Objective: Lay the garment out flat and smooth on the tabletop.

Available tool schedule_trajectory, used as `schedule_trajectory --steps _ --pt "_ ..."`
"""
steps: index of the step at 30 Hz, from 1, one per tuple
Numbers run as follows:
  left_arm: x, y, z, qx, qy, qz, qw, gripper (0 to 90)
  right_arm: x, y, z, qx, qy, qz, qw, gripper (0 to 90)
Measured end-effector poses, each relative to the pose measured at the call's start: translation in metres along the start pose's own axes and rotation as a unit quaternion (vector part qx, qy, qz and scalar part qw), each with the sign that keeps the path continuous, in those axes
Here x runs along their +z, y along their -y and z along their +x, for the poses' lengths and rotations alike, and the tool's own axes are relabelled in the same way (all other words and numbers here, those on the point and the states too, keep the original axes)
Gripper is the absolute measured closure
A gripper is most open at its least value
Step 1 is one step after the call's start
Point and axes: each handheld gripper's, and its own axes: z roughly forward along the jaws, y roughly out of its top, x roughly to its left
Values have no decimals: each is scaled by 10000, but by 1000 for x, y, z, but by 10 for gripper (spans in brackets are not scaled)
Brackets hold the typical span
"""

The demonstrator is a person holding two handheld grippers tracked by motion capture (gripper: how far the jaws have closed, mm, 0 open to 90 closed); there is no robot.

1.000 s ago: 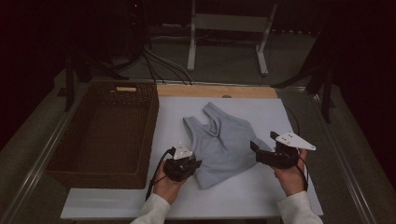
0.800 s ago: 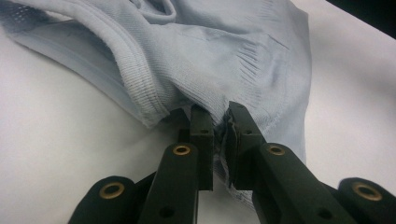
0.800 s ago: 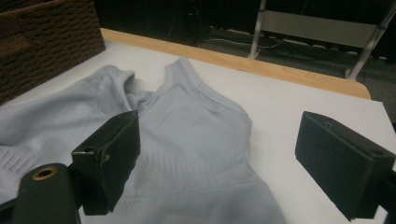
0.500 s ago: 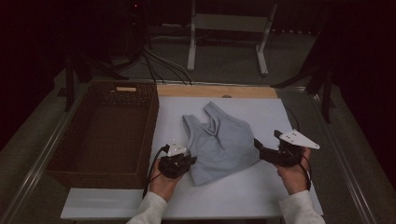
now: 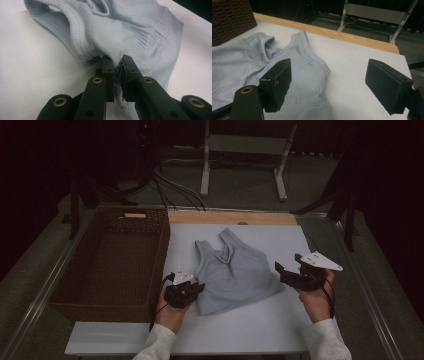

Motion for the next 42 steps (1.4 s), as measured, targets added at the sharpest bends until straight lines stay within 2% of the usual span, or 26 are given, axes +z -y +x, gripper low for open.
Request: schedule_trajectory --steps 6,12,17,26,35,37,42 --pt "-2 -1 3 -48 -79 -43 9999 834 12 3 0 -17 -33 160 9999 253" --pt "-4 -1 6 -102 -134 -70 9998 834 27 7 -5 90 -77 355 9993 340" --pt "-4 -2 7 -107 -136 -82 9998 834 35 11 -7 84 -90 512 9986 391" --pt "-4 -2 8 -124 -147 -95 9998 834 44 17 -5 51 -111 672 9977 404" --pt "-4 -2 9 -163 -173 -91 9997 833 57 28 -3 27 -114 991 9950 464" --pt "-4 -2 9 -160 -171 -88 9997 833 61 29 -2 8 -165 1088 9939 516" --pt "-4 -2 9 -154 -168 -79 9997 833 66 31 0 -12 -232 1230 9921 577"
